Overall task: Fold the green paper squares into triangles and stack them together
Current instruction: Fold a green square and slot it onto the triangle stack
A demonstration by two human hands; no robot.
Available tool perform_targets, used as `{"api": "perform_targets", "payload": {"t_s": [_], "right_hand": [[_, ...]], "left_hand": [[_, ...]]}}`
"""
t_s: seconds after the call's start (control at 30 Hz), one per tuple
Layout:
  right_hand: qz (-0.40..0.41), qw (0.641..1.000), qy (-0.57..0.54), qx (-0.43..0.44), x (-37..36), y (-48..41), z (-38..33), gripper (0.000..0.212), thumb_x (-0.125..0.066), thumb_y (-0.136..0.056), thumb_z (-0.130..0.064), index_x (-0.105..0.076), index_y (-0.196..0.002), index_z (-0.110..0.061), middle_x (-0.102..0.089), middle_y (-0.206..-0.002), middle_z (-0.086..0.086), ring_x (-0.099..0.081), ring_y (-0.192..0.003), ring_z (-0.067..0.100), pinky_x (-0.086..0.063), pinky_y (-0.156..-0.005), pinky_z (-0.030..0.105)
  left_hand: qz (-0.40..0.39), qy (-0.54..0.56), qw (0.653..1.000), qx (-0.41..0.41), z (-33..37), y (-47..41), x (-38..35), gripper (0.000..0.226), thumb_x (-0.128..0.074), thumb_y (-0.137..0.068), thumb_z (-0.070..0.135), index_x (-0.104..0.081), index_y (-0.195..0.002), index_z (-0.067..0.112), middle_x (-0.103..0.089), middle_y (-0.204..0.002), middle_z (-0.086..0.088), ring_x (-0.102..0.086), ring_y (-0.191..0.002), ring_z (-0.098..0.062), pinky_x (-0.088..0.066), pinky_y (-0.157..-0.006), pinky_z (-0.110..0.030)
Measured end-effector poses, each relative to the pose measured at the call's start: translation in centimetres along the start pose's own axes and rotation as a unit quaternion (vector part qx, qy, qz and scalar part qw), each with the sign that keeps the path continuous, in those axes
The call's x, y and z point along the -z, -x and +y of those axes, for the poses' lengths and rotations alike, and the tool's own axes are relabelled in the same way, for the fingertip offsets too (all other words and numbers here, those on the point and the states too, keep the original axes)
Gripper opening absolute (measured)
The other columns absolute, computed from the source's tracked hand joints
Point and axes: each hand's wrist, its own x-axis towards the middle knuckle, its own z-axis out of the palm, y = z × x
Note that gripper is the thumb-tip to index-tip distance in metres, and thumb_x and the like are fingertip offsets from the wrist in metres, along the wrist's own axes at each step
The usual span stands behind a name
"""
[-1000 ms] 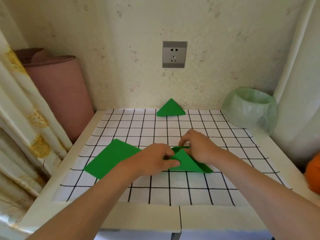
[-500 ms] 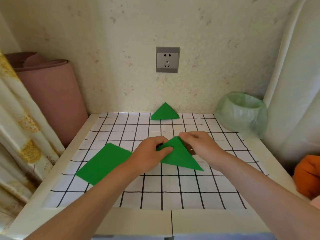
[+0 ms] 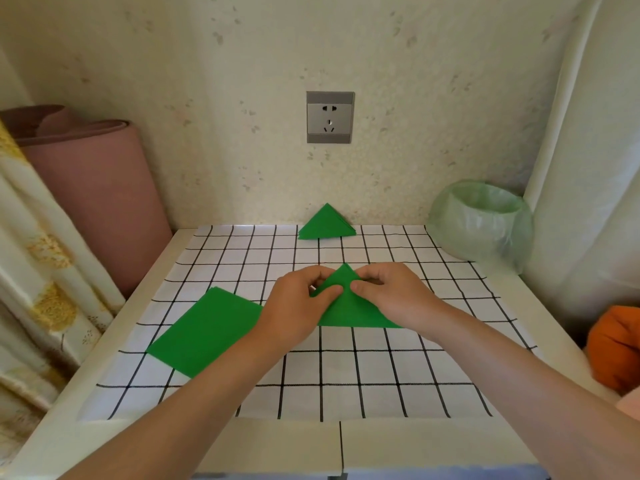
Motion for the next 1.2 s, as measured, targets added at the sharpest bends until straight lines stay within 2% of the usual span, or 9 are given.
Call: {"api": "perform_targets", "payload": {"t_s": [0.1,0.2,0.3,0.37,0.43,0.63,0.77,0.97,1.2], "right_hand": [[-0.004,1.000,0.028,0.014,-0.2,-0.2,0.2,0.017,-0.060,-0.096,-0.024,-0.074,-0.093,-0.016,-0.074,-0.085,0.013,-0.068,-0.074,0.028,-0.055,-0.072,0.041],[-0.014,0.998,0.064,0.023,-0.2,-0.2,0.3,0.021,-0.056,-0.099,-0.023,-0.071,-0.089,-0.013,-0.070,-0.083,0.017,-0.057,-0.066,0.017,-0.045,-0.065,0.033],[-0.023,0.995,0.086,0.034,-0.5,0.0,0.2,0.024,-0.050,-0.101,-0.022,-0.065,-0.084,-0.014,-0.060,-0.071,0.004,-0.051,-0.064,0.013,-0.039,-0.063,0.031],[-0.021,0.992,0.117,0.040,-0.8,0.1,0.1,0.029,-0.045,-0.103,-0.024,-0.055,-0.076,-0.020,-0.053,-0.068,-0.003,-0.047,-0.063,0.012,-0.036,-0.061,0.032],[-0.017,0.988,0.149,0.042,-1.0,0.3,0.1,0.029,-0.040,-0.105,-0.027,-0.046,-0.076,-0.026,-0.051,-0.071,-0.004,-0.047,-0.064,0.012,-0.034,-0.058,0.031],[-0.039,0.971,0.232,0.038,-1.2,0.6,0.2,0.022,-0.031,-0.106,-0.035,-0.043,-0.095,-0.021,-0.055,-0.078,0.001,-0.051,-0.068,0.016,-0.038,-0.060,0.035],[-0.039,0.962,0.265,0.052,-1.3,0.9,0.3,0.021,-0.028,-0.106,-0.035,-0.040,-0.095,-0.021,-0.053,-0.077,0.000,-0.051,-0.068,0.017,-0.039,-0.061,0.037],[-0.001,0.962,0.266,0.068,-1.0,0.7,-0.1,0.021,-0.030,-0.106,-0.035,-0.043,-0.097,-0.020,-0.054,-0.077,-0.003,-0.054,-0.071,0.018,-0.044,-0.065,0.040],[-0.019,0.950,0.302,0.083,-1.3,1.0,0.0,0.024,-0.028,-0.106,-0.033,-0.040,-0.092,-0.018,-0.047,-0.074,-0.005,-0.048,-0.066,0.016,-0.037,-0.060,0.036]], "left_hand": [[0.011,0.002,1.000,-0.002,0.1,0.1,-0.1,0.016,-0.067,-0.091,0.025,-0.070,-0.099,0.039,-0.068,-0.078,0.018,-0.057,-0.068,0.006,-0.042,-0.061,-0.008],[0.014,-0.019,1.000,-0.005,0.5,0.3,-0.2,0.023,-0.065,-0.092,0.026,-0.070,-0.114,0.033,-0.064,-0.081,0.027,-0.056,-0.073,0.015,-0.040,-0.064,-0.002],[0.014,-0.022,1.000,-0.006,0.6,0.5,-0.4,0.033,-0.065,-0.093,0.026,-0.065,-0.125,0.026,-0.066,-0.096,0.022,-0.056,-0.079,0.020,-0.039,-0.072,0.003],[0.011,-0.034,0.999,-0.007,0.4,0.5,-0.6,0.036,-0.064,-0.093,0.028,-0.063,-0.128,0.024,-0.069,-0.109,0.013,-0.057,-0.084,0.012,-0.039,-0.077,0.002],[0.011,-0.045,0.999,-0.008,0.4,0.5,-0.7,0.038,-0.064,-0.093,0.030,-0.062,-0.130,0.024,-0.069,-0.111,0.010,-0.055,-0.086,0.007,-0.040,-0.077,0.000],[0.017,-0.019,1.000,0.004,0.6,0.6,-0.9,0.033,-0.064,-0.093,0.026,-0.064,-0.127,0.024,-0.064,-0.100,0.019,-0.055,-0.087,0.015,-0.038,-0.075,0.003],[0.011,0.001,1.000,0.011,0.5,0.8,-1.1,0.030,-0.063,-0.094,0.024,-0.065,-0.124,0.025,-0.064,-0.094,0.023,-0.056,-0.087,0.017,-0.039,-0.075,0.001],[0.018,-0.004,1.000,0.006,0.6,0.6,-1.3,0.026,-0.062,-0.094,0.025,-0.067,-0.120,0.027,-0.069,-0.096,0.008,-0.059,-0.083,0.002,-0.042,-0.072,-0.005],[0.001,-0.007,1.000,-0.002,0.0,0.7,-1.8,0.022,-0.058,-0.097,0.024,-0.070,-0.115,0.021,-0.067,-0.088,-0.002,-0.059,-0.083,-0.012,-0.046,-0.076,-0.022]]}}
